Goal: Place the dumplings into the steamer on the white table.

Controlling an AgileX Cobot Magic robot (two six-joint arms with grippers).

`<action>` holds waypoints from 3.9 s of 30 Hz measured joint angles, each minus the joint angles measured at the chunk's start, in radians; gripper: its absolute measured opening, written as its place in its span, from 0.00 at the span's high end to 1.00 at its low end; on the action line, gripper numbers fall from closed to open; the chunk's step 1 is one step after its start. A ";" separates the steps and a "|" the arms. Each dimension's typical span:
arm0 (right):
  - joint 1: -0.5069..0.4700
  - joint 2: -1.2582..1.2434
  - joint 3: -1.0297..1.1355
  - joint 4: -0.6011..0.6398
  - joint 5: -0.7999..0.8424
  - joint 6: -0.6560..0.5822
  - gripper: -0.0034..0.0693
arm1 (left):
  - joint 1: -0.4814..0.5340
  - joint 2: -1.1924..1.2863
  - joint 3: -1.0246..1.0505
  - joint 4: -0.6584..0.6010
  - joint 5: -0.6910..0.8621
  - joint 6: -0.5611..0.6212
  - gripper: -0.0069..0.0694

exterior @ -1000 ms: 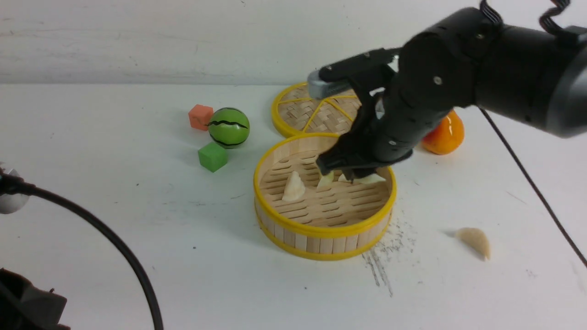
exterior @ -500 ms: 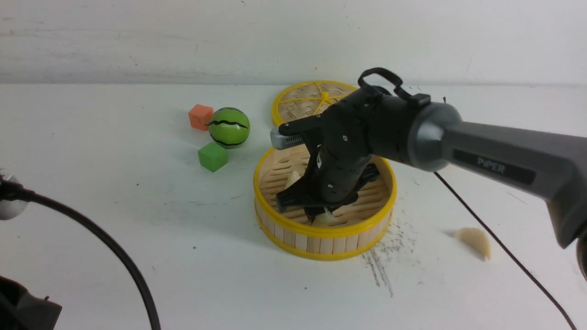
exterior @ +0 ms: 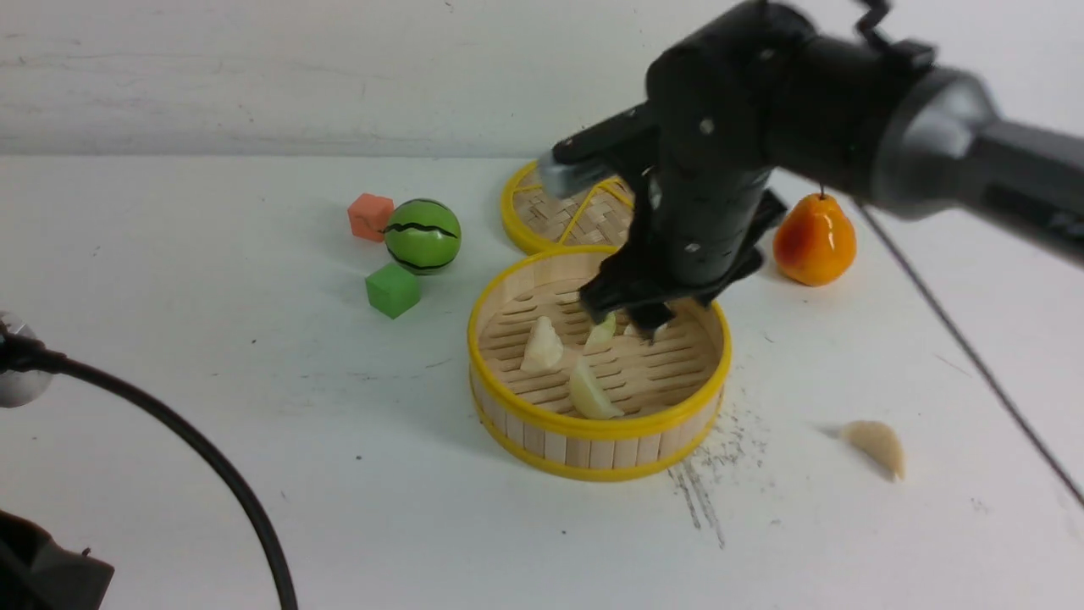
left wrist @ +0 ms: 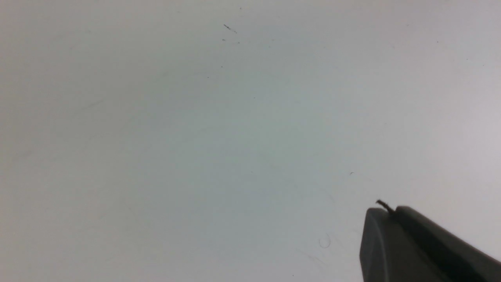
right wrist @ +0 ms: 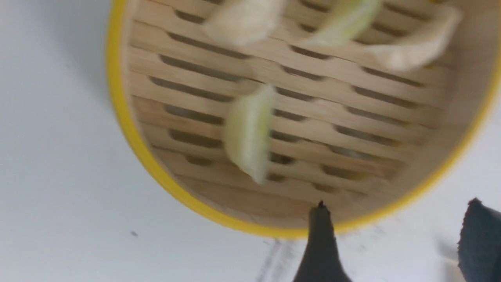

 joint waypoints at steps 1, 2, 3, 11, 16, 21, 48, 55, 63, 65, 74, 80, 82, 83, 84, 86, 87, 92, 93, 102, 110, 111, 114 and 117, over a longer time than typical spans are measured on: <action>-0.018 -0.031 0.009 -0.015 0.015 -0.002 0.33 | 0.000 0.000 0.000 -0.002 0.000 0.000 0.90; -0.038 -0.059 0.025 -0.022 0.020 -0.003 0.33 | 0.000 0.000 0.000 -0.002 0.000 0.000 0.90; -0.069 -0.081 0.045 -0.024 0.024 -0.003 0.33 | 0.000 0.000 0.000 -0.002 0.000 0.000 0.90; -0.345 -0.098 0.270 0.205 -0.065 -0.134 0.33 | 0.000 0.000 0.000 -0.002 0.000 -0.001 0.89; -0.414 -0.059 0.388 0.291 -0.179 -0.273 0.33 | 0.000 0.000 0.000 -0.003 0.000 -0.001 0.89; -0.437 -0.005 0.403 0.275 -0.239 -0.294 0.33 | 0.000 0.000 0.000 -0.003 0.000 -0.001 0.88; -0.167 -0.009 0.174 0.184 -0.163 -0.230 0.67 | 0.000 0.000 0.001 -0.003 -0.011 -0.001 0.85; -0.085 0.054 0.116 0.212 -0.262 -0.155 0.67 | 0.000 0.000 0.001 -0.003 0.009 0.000 0.84; -0.118 0.193 0.114 0.189 -0.352 -0.047 0.67 | 0.000 -0.119 0.055 -0.023 0.053 0.012 0.83; -0.119 0.206 0.114 0.189 -0.362 -0.046 0.67 | 0.000 -0.170 0.076 -0.026 0.056 0.013 0.83; -0.119 0.205 0.114 0.241 -0.381 -0.044 0.40 | 0.000 -0.439 0.146 -0.029 0.064 0.014 0.82; -0.118 0.080 0.103 0.246 -0.309 -0.044 0.40 | 0.000 -0.498 0.146 -0.029 0.068 0.014 0.82; -0.114 0.024 0.103 0.246 -0.284 -0.049 0.44 | 0.000 -0.499 0.146 -0.029 0.072 0.014 0.81; -0.108 -0.055 0.103 0.247 -0.250 -0.066 0.49 | 0.000 -0.499 0.147 -0.029 0.072 0.014 0.81; -0.104 -0.100 0.103 0.248 -0.235 -0.078 0.53 | 0.000 -0.499 0.147 -0.029 0.072 0.014 0.81; -0.093 -0.194 0.114 0.250 -0.217 -0.110 0.62 | 0.000 -0.499 0.147 -0.029 0.072 0.014 0.81; -0.089 -0.224 0.123 0.250 -0.217 -0.117 0.64 | 0.000 -0.499 0.147 -0.030 0.072 0.014 0.81; -0.055 -0.437 0.244 0.257 -0.257 -0.141 0.83 | 0.000 -0.499 0.147 -0.034 0.072 0.014 0.80; -0.044 -0.510 0.306 0.257 -0.299 -0.141 0.88 | 0.000 -0.499 0.147 -0.034 0.072 0.014 0.80; 0.007 -0.953 0.743 0.279 -0.608 -0.146 0.98 | 0.000 -0.499 0.147 -0.034 0.073 0.014 0.79; 0.007 -1.181 0.926 0.283 -0.649 -0.147 0.98 | 0.000 -0.499 0.147 -0.034 0.073 0.014 0.79; 0.007 -1.197 0.940 0.283 -0.644 -0.147 0.98 | 0.000 -0.499 0.147 -0.034 0.073 0.014 0.79; 0.007 -1.221 0.965 0.283 -0.627 -0.148 0.98 | 0.000 -0.499 0.147 -0.034 0.073 0.014 0.79; 0.007 -1.236 0.979 0.258 -0.612 -0.148 0.98 | 0.000 -0.499 0.147 -0.034 0.073 0.014 0.78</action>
